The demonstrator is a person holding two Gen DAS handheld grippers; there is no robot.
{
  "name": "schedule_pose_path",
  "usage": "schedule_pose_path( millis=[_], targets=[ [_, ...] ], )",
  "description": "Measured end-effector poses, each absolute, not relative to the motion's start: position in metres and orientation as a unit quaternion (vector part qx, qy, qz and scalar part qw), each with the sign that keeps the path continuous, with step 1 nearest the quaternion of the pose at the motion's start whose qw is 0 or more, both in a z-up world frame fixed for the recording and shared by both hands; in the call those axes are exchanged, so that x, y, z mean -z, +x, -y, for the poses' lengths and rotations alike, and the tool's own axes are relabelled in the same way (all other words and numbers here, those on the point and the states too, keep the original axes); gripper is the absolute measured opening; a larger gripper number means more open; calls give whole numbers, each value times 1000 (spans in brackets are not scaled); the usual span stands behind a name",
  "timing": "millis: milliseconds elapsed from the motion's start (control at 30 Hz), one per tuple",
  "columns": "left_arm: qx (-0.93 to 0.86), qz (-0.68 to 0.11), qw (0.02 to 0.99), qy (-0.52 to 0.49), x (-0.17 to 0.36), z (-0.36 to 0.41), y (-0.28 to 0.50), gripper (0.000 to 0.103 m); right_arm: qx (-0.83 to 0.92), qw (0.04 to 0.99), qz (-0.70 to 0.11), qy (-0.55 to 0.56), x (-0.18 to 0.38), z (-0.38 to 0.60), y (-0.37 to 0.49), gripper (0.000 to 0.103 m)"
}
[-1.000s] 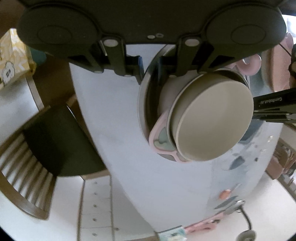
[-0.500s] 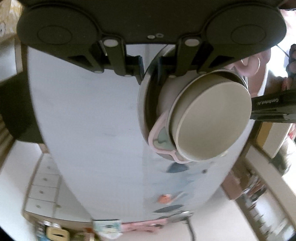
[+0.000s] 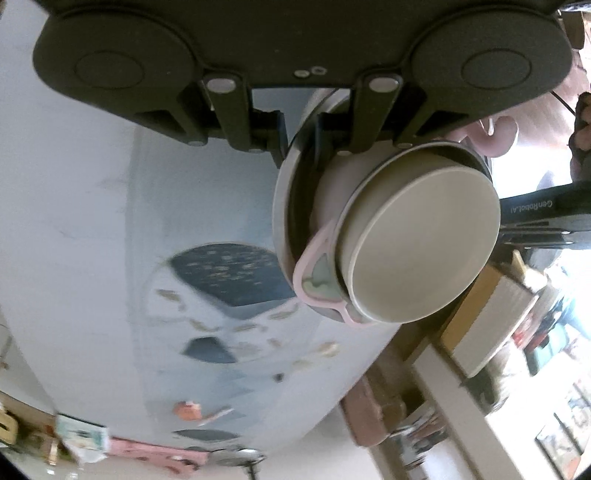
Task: Organize plates and bowls
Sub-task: 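Lift the whole nested stack and carry it along the table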
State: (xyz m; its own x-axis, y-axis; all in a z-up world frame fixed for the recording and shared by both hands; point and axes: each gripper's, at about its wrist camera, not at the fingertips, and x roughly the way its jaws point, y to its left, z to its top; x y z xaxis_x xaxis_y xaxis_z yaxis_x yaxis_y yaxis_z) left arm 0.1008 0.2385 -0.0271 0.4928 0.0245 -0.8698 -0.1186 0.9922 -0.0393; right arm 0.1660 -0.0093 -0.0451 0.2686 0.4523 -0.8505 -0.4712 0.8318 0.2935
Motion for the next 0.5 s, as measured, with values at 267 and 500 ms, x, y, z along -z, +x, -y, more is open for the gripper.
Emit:
schedule_pose_path(
  millis=[267,500],
  targets=[
    [-72,-510,856,-49,42,-263,75,14,-322,779,-538,-25,60,-28,153,15],
    [-78,-518,850,-54,58,-266,64,13,-329,767,-549,-46,72,-38,141,16]
  ],
)
